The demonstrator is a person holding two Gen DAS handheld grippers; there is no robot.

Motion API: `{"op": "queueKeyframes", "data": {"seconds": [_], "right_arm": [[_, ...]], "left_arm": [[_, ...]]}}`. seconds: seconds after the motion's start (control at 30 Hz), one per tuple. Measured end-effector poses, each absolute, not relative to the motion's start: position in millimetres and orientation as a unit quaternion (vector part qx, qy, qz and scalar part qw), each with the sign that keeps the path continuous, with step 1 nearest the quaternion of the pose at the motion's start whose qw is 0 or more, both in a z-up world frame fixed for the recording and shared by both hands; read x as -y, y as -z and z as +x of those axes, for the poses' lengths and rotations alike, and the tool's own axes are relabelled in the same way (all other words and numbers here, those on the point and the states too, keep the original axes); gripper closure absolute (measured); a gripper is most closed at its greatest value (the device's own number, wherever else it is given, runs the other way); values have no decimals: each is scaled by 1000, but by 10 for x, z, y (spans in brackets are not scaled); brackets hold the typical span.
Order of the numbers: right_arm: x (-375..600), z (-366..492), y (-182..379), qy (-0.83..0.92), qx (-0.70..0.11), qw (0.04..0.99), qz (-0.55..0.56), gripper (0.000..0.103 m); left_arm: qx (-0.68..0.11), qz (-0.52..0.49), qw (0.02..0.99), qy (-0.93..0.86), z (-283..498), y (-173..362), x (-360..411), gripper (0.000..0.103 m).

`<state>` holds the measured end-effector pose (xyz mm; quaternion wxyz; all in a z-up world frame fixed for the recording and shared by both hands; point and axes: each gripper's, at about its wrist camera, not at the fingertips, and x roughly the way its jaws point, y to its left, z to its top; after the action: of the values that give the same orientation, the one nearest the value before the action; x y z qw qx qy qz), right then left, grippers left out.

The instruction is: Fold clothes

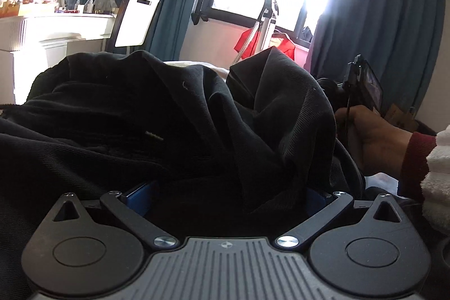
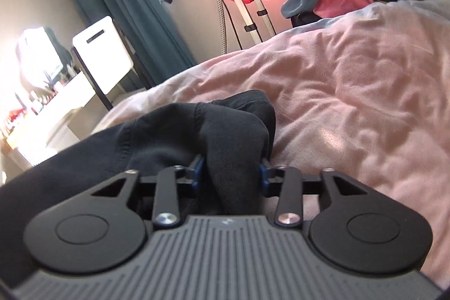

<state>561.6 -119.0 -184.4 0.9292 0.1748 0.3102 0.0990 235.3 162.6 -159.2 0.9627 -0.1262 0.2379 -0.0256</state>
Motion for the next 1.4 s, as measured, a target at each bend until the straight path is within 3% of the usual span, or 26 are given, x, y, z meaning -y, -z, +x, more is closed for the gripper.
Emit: {"op": "queueKeyframes", "data": {"seconds": [0.07,0.43,0.6,0.8,0.9,1.03,1.13,1.2,1.4], "right_arm": [[1147,5649,1765,-89,-299,937,155,94],[2272,4974,362,160,-110,977,87,97],[3219,4680,454,328,-159,930,37,97],[4093,4394,1264,317,-282,889,175,96],[4218,4233,1553,296,-284,885,219,95],[4256,4045,1679,271,-272,894,230,88],[4228,3778,1635,268,-245,900,241,64],[4180,3492,1585,271,-218,902,257,37],[3718,2525,1581,273,-212,899,269,33]], "left_arm": [[-237,-126,963,26,2348,1590,-1652,0],[-221,-107,969,-3,2161,1395,-1698,1],[-218,-107,970,-11,2113,1328,-1694,1],[-224,-98,969,-18,2090,1327,-1636,1],[-225,-90,970,-19,2084,1340,-1598,1],[-229,-81,970,-19,2104,1343,-1573,1],[-231,-78,970,-19,2112,1336,-1560,1],[-229,-83,970,-17,2097,1317,-1570,1],[-232,-107,967,-11,1955,1228,-1573,1]]}}
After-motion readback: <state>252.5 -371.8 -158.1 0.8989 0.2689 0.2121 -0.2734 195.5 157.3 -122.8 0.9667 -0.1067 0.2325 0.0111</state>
